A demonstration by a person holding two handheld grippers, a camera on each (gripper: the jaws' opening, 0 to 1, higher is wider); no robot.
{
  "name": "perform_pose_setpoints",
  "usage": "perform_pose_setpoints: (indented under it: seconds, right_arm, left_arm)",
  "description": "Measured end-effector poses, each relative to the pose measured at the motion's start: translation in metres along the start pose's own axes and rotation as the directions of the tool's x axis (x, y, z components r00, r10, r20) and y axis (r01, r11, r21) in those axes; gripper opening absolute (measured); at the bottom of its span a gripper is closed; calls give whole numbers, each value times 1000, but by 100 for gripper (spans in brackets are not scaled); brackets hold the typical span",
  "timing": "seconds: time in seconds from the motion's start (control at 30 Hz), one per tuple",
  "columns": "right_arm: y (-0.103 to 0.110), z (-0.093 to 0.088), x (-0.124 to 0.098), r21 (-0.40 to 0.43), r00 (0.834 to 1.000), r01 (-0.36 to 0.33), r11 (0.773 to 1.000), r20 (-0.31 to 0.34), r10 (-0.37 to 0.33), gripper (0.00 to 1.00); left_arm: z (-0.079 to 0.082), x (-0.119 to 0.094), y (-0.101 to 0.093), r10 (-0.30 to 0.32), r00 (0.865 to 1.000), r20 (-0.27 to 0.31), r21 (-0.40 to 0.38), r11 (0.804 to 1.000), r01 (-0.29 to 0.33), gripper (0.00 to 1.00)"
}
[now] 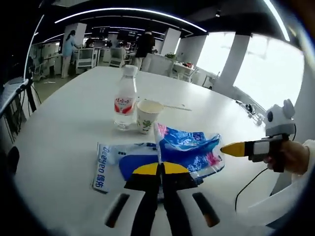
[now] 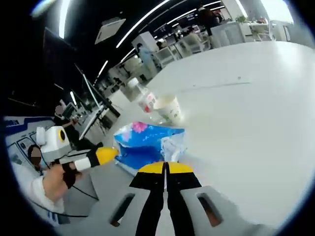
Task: Arrange the tabletop items into an orderly group along one side of the table until the central work area is clear of visible clutter.
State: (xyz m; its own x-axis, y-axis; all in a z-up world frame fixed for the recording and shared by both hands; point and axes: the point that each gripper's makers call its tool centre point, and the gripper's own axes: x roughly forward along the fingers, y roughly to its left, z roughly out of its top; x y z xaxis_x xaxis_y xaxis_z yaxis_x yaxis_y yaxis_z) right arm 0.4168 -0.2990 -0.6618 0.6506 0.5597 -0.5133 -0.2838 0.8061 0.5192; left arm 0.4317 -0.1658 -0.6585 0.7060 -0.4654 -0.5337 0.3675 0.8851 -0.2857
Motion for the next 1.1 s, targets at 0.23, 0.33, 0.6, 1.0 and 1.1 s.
perform_pose_setpoints:
  seconds: [0.23, 0.33, 0.6, 1.0, 1.1]
  right_arm:
    - [-32, 10, -31, 37, 995, 75, 997, 62, -77, 0]
    - [-48, 15, -44, 52, 990, 109, 993, 88, -114, 0]
    - [-91, 38, -81, 84, 966, 191, 978, 164, -202, 0]
    - [-140, 56, -107, 91, 941, 260, 961, 199, -274, 0]
    - [-152, 62, -106, 82, 937, 273, 959, 202, -284, 0]
  left_arm:
    - [11, 24, -44, -106, 994, -7, 41, 993, 107, 0]
    - [15, 37, -66, -149, 989, -12, 56, 987, 149, 0]
    - [23, 62, -112, -248, 968, -17, 79, 965, 249, 0]
    - [28, 105, -164, -323, 945, -46, 116, 938, 326, 0]
    - [32, 112, -173, -327, 944, -54, 157, 931, 331, 0]
